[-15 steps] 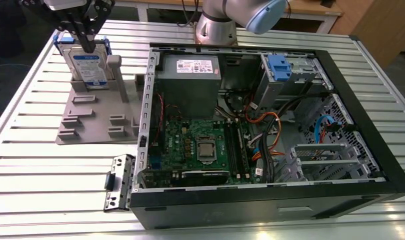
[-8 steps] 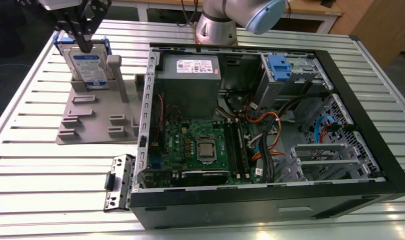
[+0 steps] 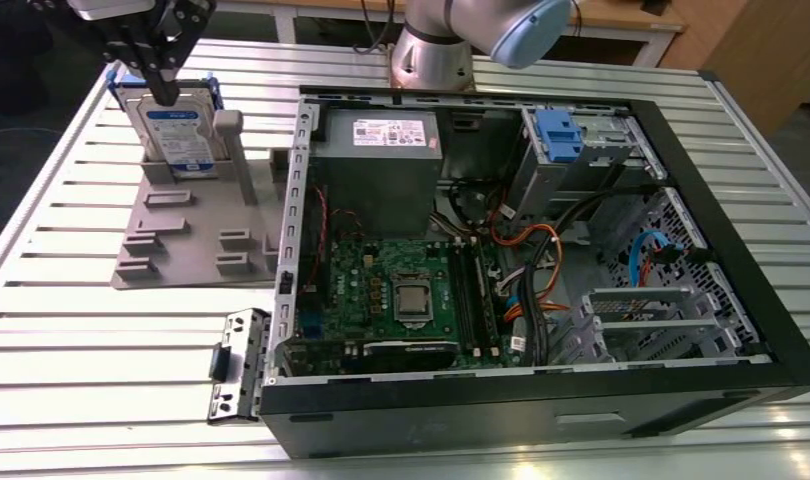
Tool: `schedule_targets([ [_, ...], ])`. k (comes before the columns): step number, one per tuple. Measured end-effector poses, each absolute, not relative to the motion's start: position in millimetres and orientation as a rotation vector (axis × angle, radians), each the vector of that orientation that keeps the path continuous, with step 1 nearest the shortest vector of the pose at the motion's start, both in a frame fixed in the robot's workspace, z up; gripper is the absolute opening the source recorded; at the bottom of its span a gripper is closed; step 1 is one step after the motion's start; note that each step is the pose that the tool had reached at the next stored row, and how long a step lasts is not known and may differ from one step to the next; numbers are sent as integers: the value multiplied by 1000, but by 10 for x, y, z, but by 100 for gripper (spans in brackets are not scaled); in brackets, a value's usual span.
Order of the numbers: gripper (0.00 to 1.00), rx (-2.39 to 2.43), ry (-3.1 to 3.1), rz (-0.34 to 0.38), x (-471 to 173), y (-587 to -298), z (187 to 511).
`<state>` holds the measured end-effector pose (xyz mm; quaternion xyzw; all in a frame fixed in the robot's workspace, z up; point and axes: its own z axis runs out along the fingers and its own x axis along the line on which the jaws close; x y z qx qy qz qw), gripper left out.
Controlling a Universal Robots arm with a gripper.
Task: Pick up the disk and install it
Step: 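Reach for the disk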
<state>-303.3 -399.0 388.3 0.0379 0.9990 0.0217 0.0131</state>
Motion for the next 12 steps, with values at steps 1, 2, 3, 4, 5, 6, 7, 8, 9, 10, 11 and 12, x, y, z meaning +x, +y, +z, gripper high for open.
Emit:
schedule_targets([
  [1,10,118,3112,67,-3039,-3989,3882],
  [2,10,118,3112,67,-3046,-3989,3882],
  [3,10,118,3112,68,-3054,-3989,3882],
  [4,10,118,3112,67,-3061,-3989,3881],
  [5,10,118,3112,68,-3069,-3990,3881],
  [6,10,118,3112,67,-3078,-3989,3881],
  [7,10,118,3112,67,-3086,-3989,3880],
  [8,10,118,3112,67,-3093,-3989,3880],
  [9,10,118,3112,67,-3101,-3989,3880],
  [10,10,118,3112,67,-3108,-3989,3879],
  [11,10,118,3112,67,-3116,-3989,3879],
  [12,10,118,3112,68,-3124,-3989,3878],
])
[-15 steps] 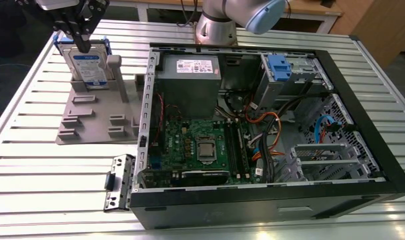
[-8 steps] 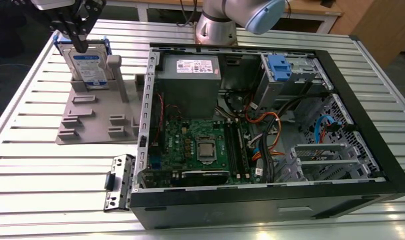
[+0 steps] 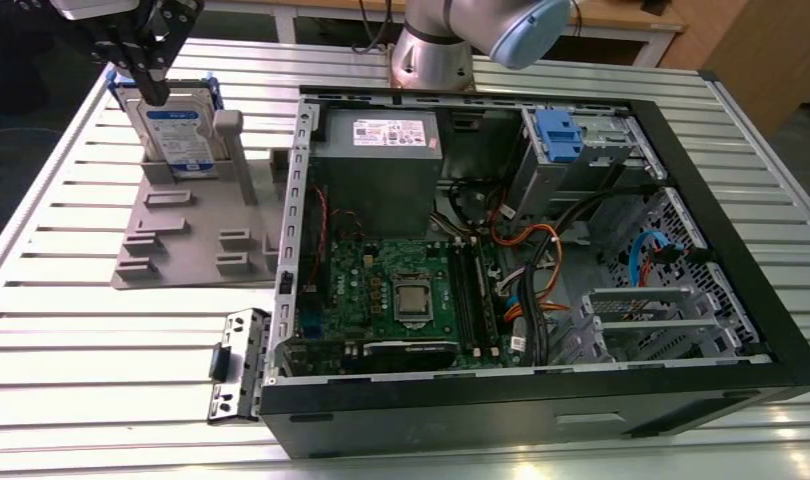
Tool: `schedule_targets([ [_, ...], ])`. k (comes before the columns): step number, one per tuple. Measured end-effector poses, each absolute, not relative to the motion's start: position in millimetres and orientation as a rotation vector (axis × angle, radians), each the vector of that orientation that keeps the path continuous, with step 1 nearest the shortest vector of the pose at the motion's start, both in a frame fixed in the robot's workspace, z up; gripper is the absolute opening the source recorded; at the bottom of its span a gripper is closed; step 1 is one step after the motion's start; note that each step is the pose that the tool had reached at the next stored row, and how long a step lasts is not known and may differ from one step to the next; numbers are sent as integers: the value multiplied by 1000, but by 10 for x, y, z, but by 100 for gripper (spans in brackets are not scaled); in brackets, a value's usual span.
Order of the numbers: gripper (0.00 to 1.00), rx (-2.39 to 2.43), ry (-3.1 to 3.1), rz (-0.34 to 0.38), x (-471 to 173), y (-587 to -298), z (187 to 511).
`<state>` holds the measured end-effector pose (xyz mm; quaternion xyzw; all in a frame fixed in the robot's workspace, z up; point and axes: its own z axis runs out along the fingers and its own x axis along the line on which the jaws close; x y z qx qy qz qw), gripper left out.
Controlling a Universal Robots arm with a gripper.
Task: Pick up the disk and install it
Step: 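Reach for the disk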
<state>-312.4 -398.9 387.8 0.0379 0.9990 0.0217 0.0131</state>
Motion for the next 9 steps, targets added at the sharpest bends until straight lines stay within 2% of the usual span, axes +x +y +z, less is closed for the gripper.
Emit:
schedule_targets([
  [9,10,118,3112,68,-3255,-3978,3861],
])
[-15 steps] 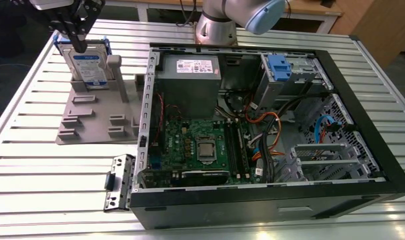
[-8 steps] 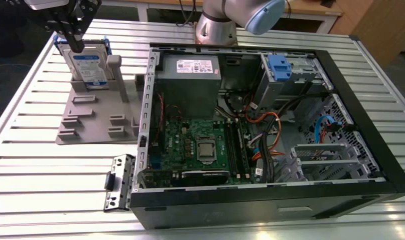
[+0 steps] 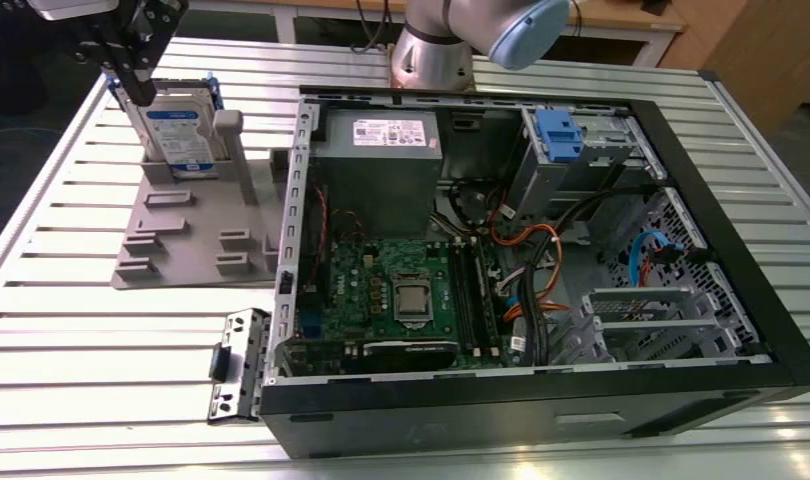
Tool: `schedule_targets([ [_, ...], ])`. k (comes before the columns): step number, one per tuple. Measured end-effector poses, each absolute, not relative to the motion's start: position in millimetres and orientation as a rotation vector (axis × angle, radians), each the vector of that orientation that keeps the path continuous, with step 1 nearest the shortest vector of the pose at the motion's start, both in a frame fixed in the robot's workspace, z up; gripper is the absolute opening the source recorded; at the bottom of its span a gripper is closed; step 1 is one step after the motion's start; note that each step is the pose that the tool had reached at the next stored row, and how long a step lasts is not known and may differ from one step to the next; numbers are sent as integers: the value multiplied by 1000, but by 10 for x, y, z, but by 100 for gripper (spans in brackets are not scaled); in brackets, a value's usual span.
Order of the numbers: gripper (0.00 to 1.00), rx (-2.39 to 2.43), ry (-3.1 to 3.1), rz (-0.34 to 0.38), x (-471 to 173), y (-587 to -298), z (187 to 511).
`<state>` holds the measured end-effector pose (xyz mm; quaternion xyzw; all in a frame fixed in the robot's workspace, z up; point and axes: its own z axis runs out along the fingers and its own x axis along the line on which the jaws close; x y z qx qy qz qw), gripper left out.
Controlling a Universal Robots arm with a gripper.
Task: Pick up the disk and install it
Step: 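Reach for the disk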
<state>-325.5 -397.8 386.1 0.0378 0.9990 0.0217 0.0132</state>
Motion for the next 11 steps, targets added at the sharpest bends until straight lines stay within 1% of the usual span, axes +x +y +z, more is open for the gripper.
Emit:
schedule_targets([
  [11,10,118,3112,62,-3300,-3862,3785],
])
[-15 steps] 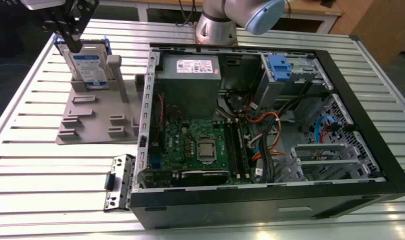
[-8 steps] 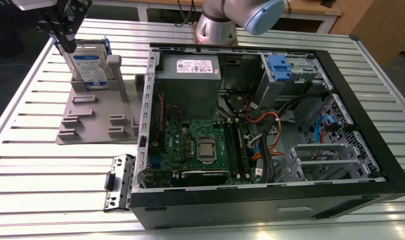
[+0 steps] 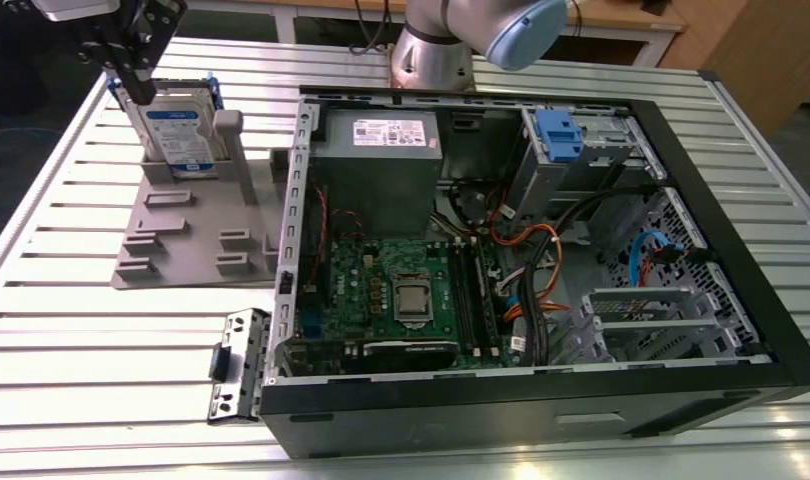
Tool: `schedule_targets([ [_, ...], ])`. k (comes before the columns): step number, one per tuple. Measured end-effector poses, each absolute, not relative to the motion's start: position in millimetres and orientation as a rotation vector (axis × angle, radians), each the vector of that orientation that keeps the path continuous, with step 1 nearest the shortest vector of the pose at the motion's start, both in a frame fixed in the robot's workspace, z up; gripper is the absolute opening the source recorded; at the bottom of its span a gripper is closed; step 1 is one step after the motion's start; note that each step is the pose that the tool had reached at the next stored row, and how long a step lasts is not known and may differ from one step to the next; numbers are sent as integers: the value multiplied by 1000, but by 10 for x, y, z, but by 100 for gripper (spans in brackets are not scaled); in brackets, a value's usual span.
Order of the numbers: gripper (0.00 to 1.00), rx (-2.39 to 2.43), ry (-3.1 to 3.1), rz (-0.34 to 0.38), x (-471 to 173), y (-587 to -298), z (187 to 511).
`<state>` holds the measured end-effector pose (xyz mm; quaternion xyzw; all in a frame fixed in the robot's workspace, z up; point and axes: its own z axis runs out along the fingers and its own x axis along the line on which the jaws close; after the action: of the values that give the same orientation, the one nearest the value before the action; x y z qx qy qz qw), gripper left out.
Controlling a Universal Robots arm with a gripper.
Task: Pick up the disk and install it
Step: 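Reach for the disk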
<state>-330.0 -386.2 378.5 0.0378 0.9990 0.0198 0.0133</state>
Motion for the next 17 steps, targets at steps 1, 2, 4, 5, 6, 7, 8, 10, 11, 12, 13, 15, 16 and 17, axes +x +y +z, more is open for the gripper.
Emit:
schedule_targets([
  [1,10,118,3112,62,-3300,-3858,3780],
  [2,10,118,3112,62,-3300,-3855,3776],
  [4,10,118,3112,62,-3299,-3851,3768],
  [5,10,118,3112,62,-3300,-3849,3764],
  [6,10,118,3112,62,-3300,-3847,3762],
  [7,10,118,3112,62,-3300,-3846,3758],
  [8,10,118,3112,62,-3299,-3845,3756],
  [10,10,118,3113,61,-3300,-3844,3753],
  [11,10,118,3113,61,-3300,-3844,3750],
  [12,10,118,3112,61,-3300,-3844,3747],
  [13,10,118,3112,61,-3300,-3844,3744],
  [15,10,118,3113,61,-3300,-3843,3741],
  [16,10,118,3112,61,-3300,-3843,3739],
  [17,10,118,3112,62,-3300,-3843,3737],
])
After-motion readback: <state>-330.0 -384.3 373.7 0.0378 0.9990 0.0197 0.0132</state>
